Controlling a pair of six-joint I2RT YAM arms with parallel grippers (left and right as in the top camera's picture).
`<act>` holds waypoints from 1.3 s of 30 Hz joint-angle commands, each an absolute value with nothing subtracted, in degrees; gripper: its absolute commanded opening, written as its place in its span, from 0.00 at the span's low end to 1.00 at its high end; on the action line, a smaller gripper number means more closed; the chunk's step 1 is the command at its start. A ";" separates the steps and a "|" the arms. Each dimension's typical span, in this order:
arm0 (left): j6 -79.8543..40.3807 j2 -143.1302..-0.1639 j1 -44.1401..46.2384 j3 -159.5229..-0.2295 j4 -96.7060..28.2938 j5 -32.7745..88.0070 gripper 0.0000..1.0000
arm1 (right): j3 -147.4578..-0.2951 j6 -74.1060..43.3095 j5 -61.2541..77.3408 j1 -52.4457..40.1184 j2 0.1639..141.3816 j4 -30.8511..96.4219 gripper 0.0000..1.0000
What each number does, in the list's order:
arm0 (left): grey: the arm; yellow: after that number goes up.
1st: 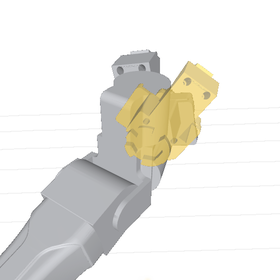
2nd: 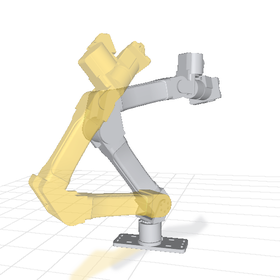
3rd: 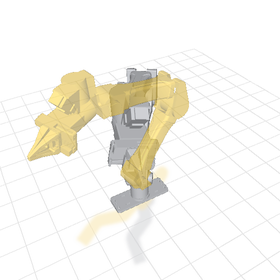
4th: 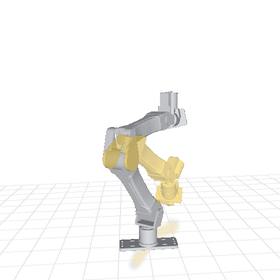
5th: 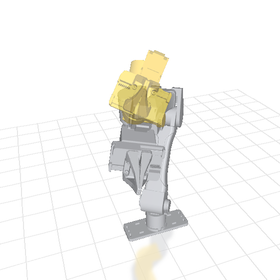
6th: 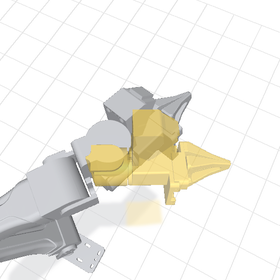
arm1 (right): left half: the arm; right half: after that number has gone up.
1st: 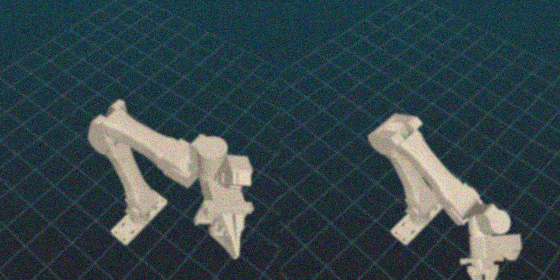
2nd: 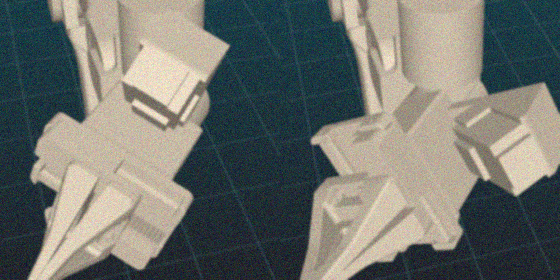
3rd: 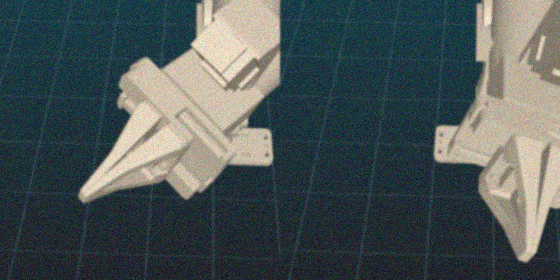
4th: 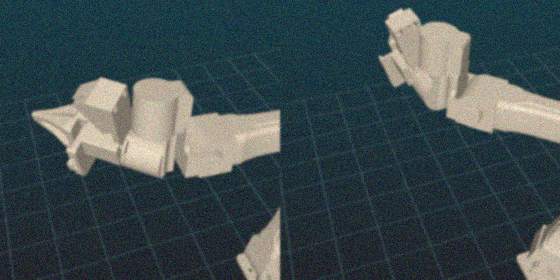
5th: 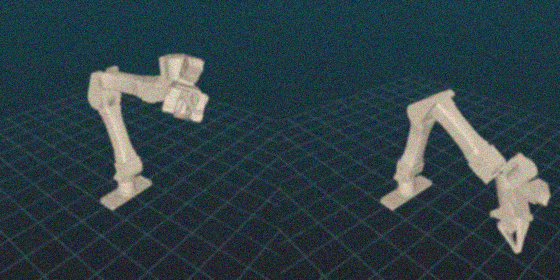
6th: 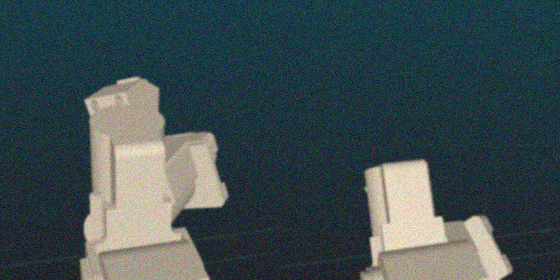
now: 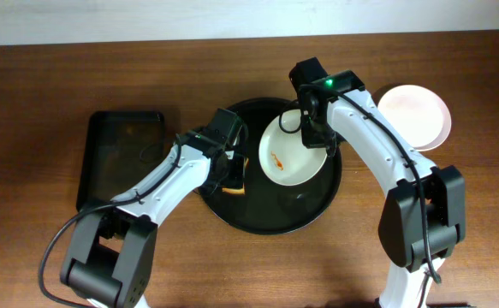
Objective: Clean dirty plates on tray and stack at the side
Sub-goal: 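Bring the sponge with the left gripper down onto the held white plate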
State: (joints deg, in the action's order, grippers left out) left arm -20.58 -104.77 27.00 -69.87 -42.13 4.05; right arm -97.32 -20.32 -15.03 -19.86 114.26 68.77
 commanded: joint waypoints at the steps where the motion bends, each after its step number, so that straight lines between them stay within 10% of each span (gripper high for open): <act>1: -19.68 -104.29 28.01 -68.40 -40.42 3.70 0.50 | -96.64 -19.92 -13.50 -19.86 113.10 69.14 0.04; 6: -19.68 -105.23 30.83 -64.75 -36.40 3.03 0.49 | -96.64 -19.90 -13.50 -19.81 113.08 69.65 0.04; 18: -19.70 -106.06 31.88 -62.59 -34.44 -3.01 0.01 | -96.64 -19.90 -13.52 -19.81 113.10 69.52 0.04; 39: -19.66 -105.62 31.88 -74.94 -46.63 -5.80 0.15 | -96.64 -19.73 -13.52 -19.81 113.10 69.17 0.04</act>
